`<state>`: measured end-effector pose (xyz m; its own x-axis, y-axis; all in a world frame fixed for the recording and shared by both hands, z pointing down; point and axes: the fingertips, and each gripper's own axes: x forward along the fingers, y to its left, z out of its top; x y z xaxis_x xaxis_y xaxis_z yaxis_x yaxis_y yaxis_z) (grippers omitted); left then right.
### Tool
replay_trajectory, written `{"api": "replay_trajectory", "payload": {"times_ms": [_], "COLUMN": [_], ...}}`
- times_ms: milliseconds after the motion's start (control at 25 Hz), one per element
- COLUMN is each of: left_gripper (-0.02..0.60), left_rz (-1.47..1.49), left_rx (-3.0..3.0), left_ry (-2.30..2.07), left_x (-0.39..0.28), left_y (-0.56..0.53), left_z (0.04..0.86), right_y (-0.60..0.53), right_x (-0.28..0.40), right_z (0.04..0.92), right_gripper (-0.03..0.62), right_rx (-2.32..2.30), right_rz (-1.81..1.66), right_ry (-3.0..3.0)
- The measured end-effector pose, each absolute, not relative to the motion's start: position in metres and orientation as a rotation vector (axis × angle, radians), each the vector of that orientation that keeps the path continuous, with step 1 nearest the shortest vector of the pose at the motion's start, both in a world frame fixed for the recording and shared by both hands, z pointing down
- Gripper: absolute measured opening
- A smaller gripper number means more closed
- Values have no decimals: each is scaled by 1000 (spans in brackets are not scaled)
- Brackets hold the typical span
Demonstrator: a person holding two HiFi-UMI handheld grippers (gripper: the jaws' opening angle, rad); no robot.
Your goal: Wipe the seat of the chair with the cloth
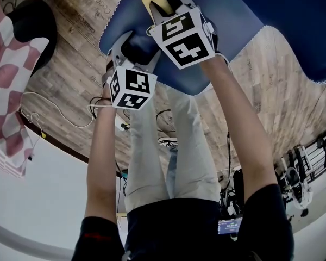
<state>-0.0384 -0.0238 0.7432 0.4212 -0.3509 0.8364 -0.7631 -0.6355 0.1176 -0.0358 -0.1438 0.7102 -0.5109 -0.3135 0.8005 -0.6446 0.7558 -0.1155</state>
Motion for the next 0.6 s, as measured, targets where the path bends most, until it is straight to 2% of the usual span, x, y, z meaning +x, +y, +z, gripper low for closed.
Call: {"api": "replay_trajectory", "payload": {"times_ms": [600], "left_gripper": [354], "left_rz": [1125], "left_rx": [2188], "left_ry": [-940], "left_x": [-41], "left_y": [-25], "left_z": [743], "right_y": [-114], "right_x": [33], "right_z": [718], "right_gripper": [48], "right_rx": [764], "right_rz": [509], "right_ry": [-2071]}}
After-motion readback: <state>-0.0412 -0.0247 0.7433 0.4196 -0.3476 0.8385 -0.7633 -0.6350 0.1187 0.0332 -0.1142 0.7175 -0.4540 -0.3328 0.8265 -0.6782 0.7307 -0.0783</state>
